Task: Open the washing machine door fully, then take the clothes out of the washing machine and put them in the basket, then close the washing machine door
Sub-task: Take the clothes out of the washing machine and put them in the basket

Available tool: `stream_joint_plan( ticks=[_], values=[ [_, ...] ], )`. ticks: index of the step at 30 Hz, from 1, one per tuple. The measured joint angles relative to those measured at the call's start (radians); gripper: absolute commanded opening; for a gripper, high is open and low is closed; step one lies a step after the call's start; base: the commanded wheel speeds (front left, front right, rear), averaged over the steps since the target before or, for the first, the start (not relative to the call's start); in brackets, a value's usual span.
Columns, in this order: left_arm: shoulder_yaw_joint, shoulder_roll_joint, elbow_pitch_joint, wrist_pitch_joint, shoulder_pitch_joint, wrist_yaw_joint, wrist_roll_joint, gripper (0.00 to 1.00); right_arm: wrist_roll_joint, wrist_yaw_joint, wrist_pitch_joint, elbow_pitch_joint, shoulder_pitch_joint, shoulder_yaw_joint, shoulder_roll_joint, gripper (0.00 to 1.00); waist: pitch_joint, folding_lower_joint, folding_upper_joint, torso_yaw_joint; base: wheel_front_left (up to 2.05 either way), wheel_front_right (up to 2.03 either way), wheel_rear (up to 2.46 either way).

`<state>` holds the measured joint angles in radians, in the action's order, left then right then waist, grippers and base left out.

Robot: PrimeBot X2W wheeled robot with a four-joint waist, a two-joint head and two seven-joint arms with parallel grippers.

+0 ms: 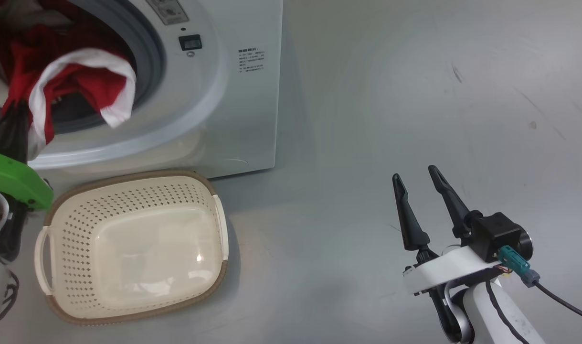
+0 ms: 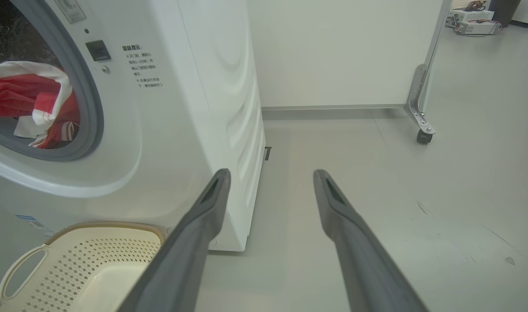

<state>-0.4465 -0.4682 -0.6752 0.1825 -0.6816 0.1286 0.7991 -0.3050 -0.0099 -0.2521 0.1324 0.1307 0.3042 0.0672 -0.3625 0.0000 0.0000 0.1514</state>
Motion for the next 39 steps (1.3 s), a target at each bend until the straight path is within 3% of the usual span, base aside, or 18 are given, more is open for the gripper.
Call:
stream_joint_plan(
  ticks=[22,39],
  values=[
    [0.002,-0.005,0.126,0.07,0.176,0.0,-0.038,0.0,0.0,0.029,0.0,0.015,-0.064,-0.036,0.007,1.0,0.124,0.0,0.0,-0.088,0.0,0.0,0.0],
    [0.197,0.037,0.439,0.07,0.292,0.0,-0.179,0.0,0.0,0.052,0.0,0.016,-0.099,-0.061,0.006,1.0,0.167,0.0,0.0,-0.125,0.0,0.0,0.0]
  ],
)
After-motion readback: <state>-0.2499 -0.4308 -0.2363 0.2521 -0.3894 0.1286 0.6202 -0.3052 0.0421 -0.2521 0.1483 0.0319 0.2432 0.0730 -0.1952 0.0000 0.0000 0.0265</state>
